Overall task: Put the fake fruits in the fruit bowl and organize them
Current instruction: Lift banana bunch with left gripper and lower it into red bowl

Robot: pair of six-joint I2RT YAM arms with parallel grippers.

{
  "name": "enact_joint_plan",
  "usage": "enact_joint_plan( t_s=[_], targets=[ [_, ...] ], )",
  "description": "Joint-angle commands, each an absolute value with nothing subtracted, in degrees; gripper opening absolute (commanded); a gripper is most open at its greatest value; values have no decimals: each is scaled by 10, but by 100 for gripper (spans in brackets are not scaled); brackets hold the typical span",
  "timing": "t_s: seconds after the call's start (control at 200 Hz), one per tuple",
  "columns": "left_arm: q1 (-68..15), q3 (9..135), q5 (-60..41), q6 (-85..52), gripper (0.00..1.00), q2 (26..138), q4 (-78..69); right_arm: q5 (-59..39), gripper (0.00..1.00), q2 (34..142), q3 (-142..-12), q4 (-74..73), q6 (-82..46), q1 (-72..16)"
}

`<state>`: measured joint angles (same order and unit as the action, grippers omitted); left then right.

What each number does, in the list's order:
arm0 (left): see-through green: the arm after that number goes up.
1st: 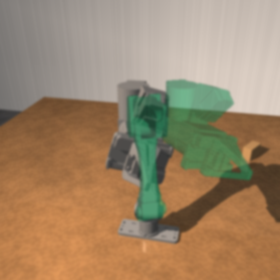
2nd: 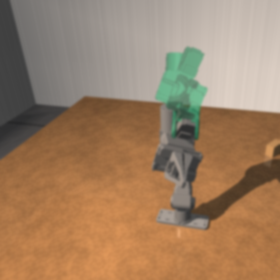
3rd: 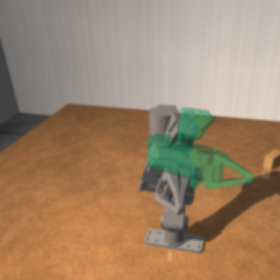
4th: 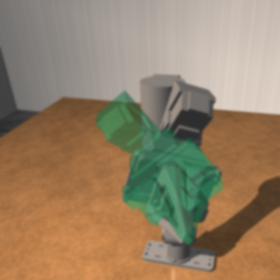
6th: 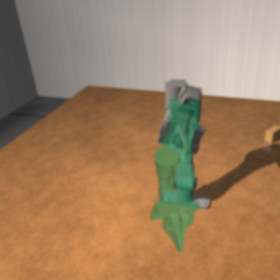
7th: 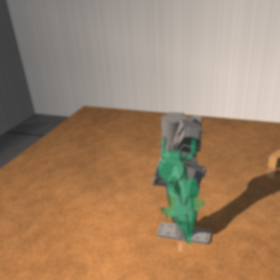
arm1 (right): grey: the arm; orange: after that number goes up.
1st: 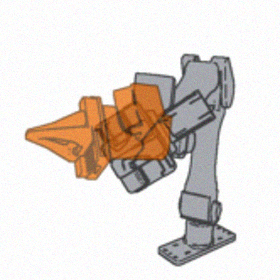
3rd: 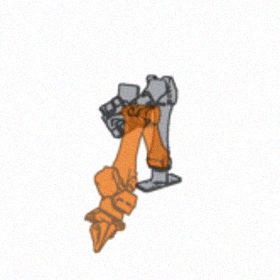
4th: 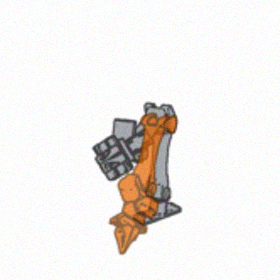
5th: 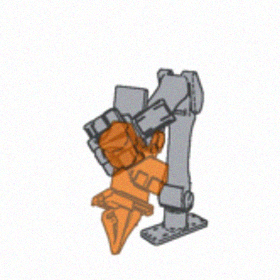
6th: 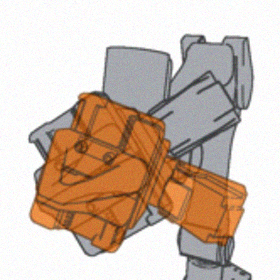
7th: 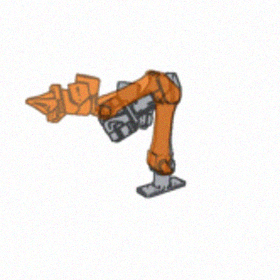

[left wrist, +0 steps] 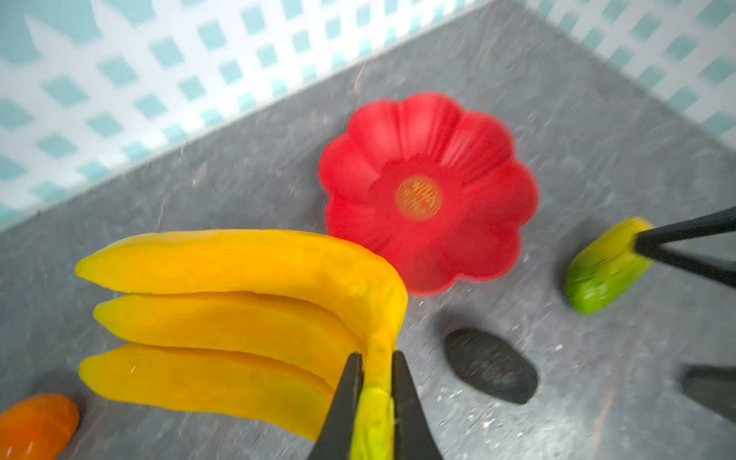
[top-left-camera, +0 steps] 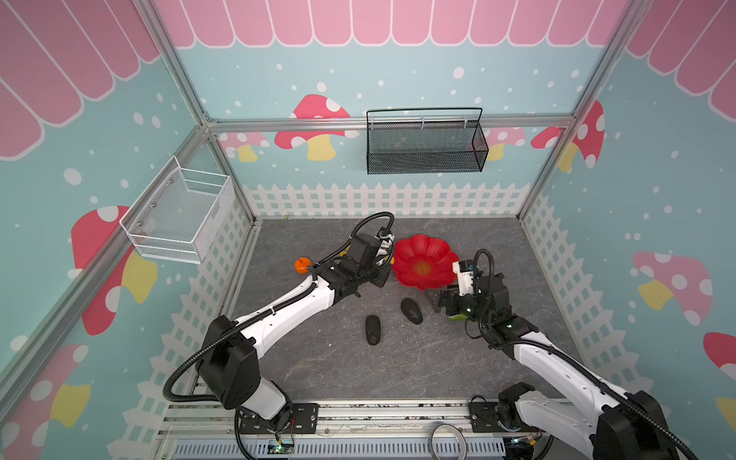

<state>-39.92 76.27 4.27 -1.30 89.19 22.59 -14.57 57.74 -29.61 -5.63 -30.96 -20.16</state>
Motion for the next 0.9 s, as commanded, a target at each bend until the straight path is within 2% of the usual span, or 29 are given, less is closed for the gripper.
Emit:
enact_joint_plan(
  t_s=[0.0,0.435,0.896],
  targets=[
    [-436,864,48,-16,0,940,277,-164,98,547,-276,-23,-321,-172],
    [-472,1280,-12,-60,0,1280,434,-168,98,468,-269,43,-322,-126],
    [-473,1345,-47,-70,0,1384,449,-170,98,420,-243,53,-332,-119]
  ],
)
